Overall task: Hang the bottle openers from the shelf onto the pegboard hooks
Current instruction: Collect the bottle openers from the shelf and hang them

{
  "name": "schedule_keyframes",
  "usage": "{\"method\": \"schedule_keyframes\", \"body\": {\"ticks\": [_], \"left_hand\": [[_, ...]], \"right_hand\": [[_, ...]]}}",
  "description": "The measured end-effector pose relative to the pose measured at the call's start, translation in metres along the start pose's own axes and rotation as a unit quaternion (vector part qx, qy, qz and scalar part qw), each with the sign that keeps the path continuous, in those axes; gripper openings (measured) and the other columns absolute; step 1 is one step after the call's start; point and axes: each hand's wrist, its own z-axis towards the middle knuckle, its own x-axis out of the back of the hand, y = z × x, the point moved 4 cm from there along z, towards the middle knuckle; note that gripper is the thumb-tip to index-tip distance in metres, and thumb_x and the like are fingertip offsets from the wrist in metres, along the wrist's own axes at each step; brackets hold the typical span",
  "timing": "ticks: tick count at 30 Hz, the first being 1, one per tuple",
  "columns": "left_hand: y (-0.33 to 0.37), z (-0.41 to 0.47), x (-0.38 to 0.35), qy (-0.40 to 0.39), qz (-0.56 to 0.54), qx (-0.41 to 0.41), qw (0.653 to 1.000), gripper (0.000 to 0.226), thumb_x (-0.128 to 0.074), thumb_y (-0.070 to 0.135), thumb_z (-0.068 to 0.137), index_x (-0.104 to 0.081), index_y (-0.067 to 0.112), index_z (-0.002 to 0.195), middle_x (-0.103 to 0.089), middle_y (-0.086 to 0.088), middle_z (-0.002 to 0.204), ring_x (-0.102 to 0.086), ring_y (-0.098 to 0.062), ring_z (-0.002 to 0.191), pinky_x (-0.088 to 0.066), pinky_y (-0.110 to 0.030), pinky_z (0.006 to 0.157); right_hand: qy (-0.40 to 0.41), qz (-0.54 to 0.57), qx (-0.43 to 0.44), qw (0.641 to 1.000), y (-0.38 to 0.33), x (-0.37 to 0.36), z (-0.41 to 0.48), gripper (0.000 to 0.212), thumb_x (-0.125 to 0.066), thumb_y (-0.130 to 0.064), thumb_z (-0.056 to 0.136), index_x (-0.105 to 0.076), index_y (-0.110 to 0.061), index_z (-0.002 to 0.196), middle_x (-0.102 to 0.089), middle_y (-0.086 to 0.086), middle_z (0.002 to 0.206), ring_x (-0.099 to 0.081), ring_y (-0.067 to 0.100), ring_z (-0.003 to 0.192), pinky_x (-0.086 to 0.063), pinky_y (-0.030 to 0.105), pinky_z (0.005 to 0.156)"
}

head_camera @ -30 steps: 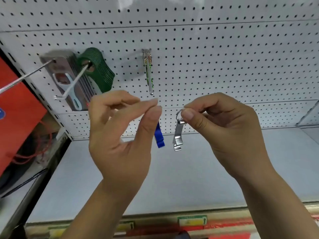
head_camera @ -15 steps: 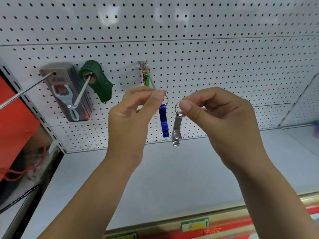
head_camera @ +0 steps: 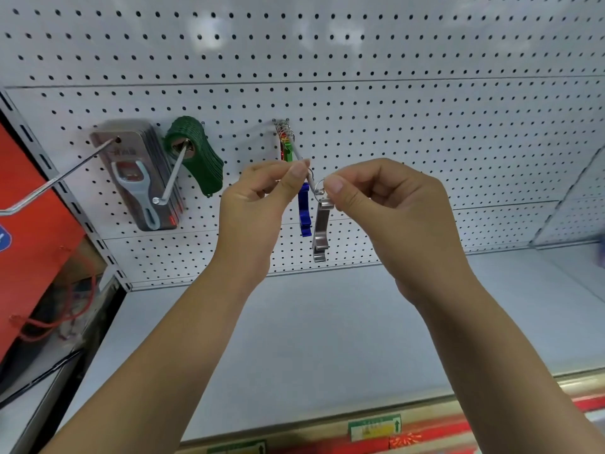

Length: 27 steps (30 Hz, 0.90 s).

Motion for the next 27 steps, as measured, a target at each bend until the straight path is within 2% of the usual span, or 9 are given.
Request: {"method": "schedule_keyframes", "body": {"ticks": [3, 7, 9, 12, 13, 16, 18, 22, 27], "left_hand": [[-0.002, 0.005, 0.003, -0.008, 0.011, -0.011, 1.000, 0.010, -0.074, 0.028, 0.088, -0.080, 0.028, 0.096, -0.069, -0.004, 0.116, -0.064, -0.017, 0.107, -0.051, -0.026, 0.095], [0.000, 0.006, 0.003, -0.018, 0.033, -0.042, 0.998, 0.009, -0.073, 0.025, 0.091, -0.079, 0.030, 0.094, -0.068, -0.006, 0.120, -0.065, -0.020, 0.109, -0.053, -0.027, 0.095], [0.001, 0.005, 0.004, -0.021, 0.043, -0.050, 0.998, 0.012, -0.072, 0.026, 0.092, -0.078, 0.036, 0.092, -0.068, -0.004, 0.121, -0.066, -0.018, 0.107, -0.054, -0.034, 0.099], [0.001, 0.001, 0.006, -0.028, 0.074, -0.066, 0.995, 0.014, -0.072, 0.030, 0.092, -0.077, 0.041, 0.101, -0.066, 0.006, 0.121, -0.065, -0.011, 0.106, -0.052, -0.045, 0.102], [0.002, -0.001, 0.008, -0.024, 0.080, -0.078, 0.993, 0.016, -0.071, 0.030, 0.093, -0.076, 0.039, 0.105, -0.066, 0.008, 0.121, -0.064, -0.008, 0.104, -0.052, -0.043, 0.100], [0.011, -0.013, 0.013, -0.012, 0.105, -0.139, 0.985, 0.016, -0.067, 0.027, 0.096, -0.073, 0.031, 0.110, -0.065, 0.008, 0.121, -0.061, 0.001, 0.106, -0.048, -0.024, 0.087], [0.016, -0.022, 0.013, -0.026, 0.127, -0.181, 0.975, 0.016, -0.066, 0.025, 0.097, -0.073, 0.025, 0.111, -0.066, 0.007, 0.120, -0.060, -0.004, 0.116, -0.045, -0.019, 0.090], [0.014, -0.024, 0.006, -0.058, 0.175, -0.204, 0.962, 0.017, -0.064, 0.025, 0.098, -0.074, 0.022, 0.112, -0.066, 0.006, 0.122, -0.055, -0.016, 0.126, -0.045, -0.032, 0.106], [0.009, -0.012, 0.005, -0.055, 0.184, -0.180, 0.965, 0.014, -0.062, 0.031, 0.099, -0.072, 0.035, 0.108, -0.061, 0.012, 0.127, -0.048, -0.009, 0.130, -0.043, -0.036, 0.108]], "right_hand": [[0.009, -0.017, -0.021, 1.000, 0.007, -0.001, 0.002, 0.005, -0.077, -0.017, 0.086, -0.075, -0.020, 0.083, -0.075, -0.005, 0.079, -0.066, 0.011, 0.078, -0.056, 0.034, 0.082], [0.009, -0.029, -0.037, 0.999, 0.012, -0.004, 0.004, 0.003, -0.076, -0.020, 0.087, -0.076, -0.019, 0.085, -0.075, 0.000, 0.081, -0.065, 0.012, 0.078, -0.055, 0.028, 0.078], [0.007, -0.042, -0.039, 0.998, 0.013, -0.005, 0.006, 0.004, -0.075, -0.022, 0.089, -0.076, -0.019, 0.086, -0.076, 0.001, 0.083, -0.065, 0.015, 0.078, -0.054, 0.025, 0.076], [0.016, -0.066, -0.043, 0.997, 0.012, -0.005, 0.005, 0.006, -0.073, -0.026, 0.091, -0.077, -0.023, 0.087, -0.077, -0.003, 0.086, -0.070, 0.021, 0.086, -0.056, 0.030, 0.082], [0.024, -0.074, -0.041, 0.996, 0.012, -0.004, 0.004, 0.007, -0.071, -0.027, 0.092, -0.077, -0.024, 0.088, -0.077, -0.005, 0.087, -0.070, 0.019, 0.088, -0.057, 0.032, 0.084], [0.044, -0.096, -0.018, 0.994, 0.005, 0.000, -0.004, 0.011, -0.067, -0.031, 0.095, -0.077, -0.027, 0.091, -0.077, -0.009, 0.093, -0.070, 0.013, 0.090, -0.058, 0.035, 0.085], [0.046, -0.096, 0.004, 0.994, -0.002, 0.002, -0.009, 0.012, -0.066, -0.031, 0.095, -0.077, -0.027, 0.091, -0.077, -0.010, 0.093, -0.069, 0.010, 0.088, -0.057, 0.033, 0.082], [0.021, -0.105, 0.049, 0.993, -0.010, -0.002, -0.017, 0.008, -0.069, -0.028, 0.094, -0.077, -0.026, 0.092, -0.076, -0.012, 0.092, -0.067, 0.007, 0.083, -0.052, 0.021, 0.073], [0.000, -0.102, 0.070, 0.992, -0.010, -0.007, -0.017, 0.008, -0.073, -0.023, 0.091, -0.075, -0.031, 0.091, -0.075, -0.012, 0.088, -0.067, 0.006, 0.079, -0.048, 0.014, 0.071]]}}
